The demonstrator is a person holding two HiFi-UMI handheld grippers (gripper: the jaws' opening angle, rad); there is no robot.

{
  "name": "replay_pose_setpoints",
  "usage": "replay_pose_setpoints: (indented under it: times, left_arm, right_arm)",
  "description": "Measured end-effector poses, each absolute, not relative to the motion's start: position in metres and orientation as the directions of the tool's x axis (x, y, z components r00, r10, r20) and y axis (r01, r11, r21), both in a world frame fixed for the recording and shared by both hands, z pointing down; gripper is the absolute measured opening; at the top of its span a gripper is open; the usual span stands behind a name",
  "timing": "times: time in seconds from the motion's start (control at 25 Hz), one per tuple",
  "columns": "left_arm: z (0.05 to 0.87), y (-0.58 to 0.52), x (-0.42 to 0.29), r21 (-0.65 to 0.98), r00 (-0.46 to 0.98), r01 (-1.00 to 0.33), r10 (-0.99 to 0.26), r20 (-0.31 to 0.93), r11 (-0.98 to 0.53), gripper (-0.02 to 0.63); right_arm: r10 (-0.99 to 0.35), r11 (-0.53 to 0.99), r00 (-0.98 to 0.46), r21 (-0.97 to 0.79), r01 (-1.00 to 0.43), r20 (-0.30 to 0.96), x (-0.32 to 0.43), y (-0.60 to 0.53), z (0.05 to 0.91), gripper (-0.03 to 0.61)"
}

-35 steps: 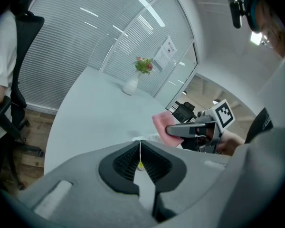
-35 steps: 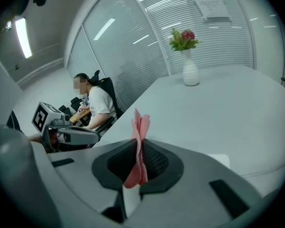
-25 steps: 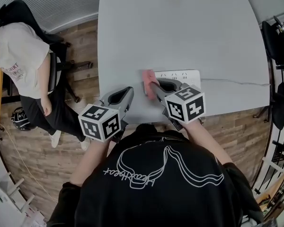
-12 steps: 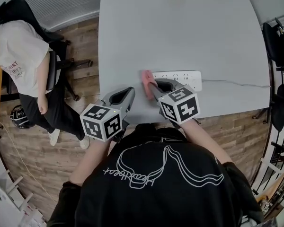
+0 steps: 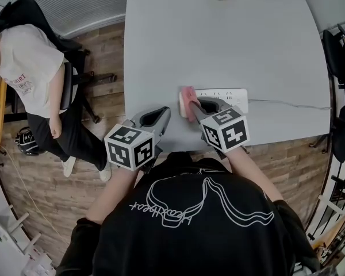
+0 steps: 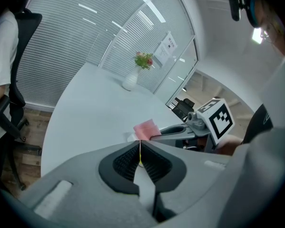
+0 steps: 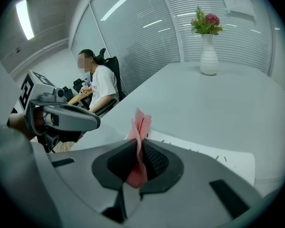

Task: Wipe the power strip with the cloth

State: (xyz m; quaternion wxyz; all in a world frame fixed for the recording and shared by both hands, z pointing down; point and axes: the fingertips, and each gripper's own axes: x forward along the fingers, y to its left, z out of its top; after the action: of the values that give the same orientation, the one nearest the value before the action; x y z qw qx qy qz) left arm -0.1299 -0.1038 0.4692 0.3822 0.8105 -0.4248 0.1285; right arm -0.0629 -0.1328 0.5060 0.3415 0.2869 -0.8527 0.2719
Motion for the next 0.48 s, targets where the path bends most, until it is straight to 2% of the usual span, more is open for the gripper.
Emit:
replay_pose_setpoints:
  times: [0.48]
  left_arm:
    - [0.467, -0.107, -0.120, 0.510, 0.624, -0.776, -0.573, 0.532, -0.372, 0.015]
  right_arm:
    - [-0.363, 0.623, -0.541, -0.234, -0.746, 0.758, -0.005, -0.143, 0.506, 0.037]
